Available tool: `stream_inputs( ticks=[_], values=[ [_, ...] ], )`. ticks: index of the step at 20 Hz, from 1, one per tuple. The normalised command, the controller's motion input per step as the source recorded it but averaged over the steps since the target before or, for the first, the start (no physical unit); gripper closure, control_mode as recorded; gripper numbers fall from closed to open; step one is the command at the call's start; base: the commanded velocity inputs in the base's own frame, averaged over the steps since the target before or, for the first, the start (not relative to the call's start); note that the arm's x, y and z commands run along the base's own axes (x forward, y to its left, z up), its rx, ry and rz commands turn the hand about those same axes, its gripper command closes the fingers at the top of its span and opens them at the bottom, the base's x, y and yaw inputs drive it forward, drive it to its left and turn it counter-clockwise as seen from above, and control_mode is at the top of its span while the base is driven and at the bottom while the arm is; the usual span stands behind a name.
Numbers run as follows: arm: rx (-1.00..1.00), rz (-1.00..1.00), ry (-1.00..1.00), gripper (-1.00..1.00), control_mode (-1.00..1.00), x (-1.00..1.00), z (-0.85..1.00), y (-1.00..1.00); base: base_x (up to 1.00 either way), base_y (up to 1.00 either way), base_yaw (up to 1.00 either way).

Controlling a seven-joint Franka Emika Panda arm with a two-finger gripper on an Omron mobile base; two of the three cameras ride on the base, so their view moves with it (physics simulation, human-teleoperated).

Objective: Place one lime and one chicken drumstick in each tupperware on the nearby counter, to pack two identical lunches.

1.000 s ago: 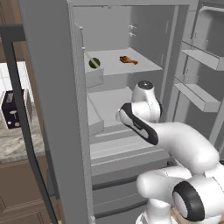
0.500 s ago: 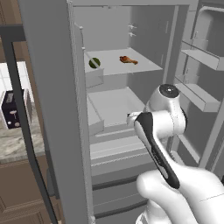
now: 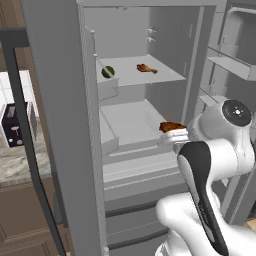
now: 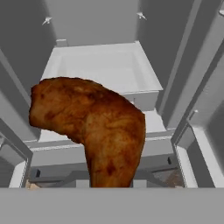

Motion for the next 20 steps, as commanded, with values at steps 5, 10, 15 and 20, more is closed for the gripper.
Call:
stream_inputs(
  ticks=[5, 10, 15, 20],
  values=[
    [0.00, 0.01, -0.01, 1.00, 1.00, -0.11, 0.54, -0.14, -0.11, -0.02, 0.01],
    [0.00, 0.00, 0.00, 1.00, 1.00, 0.00, 0.00, 0.00, -0.80, 0.02, 0.00],
    [0.00, 0.00, 0.00, 1.00, 1.00, 0.00, 0.00, 0.00, -1.00, 0.17, 0.00],
    [0.00, 0.00, 0.00, 1.00, 1.00, 0.00, 0.00, 0.00, -0.71, 0.46, 0.00]
  ],
)
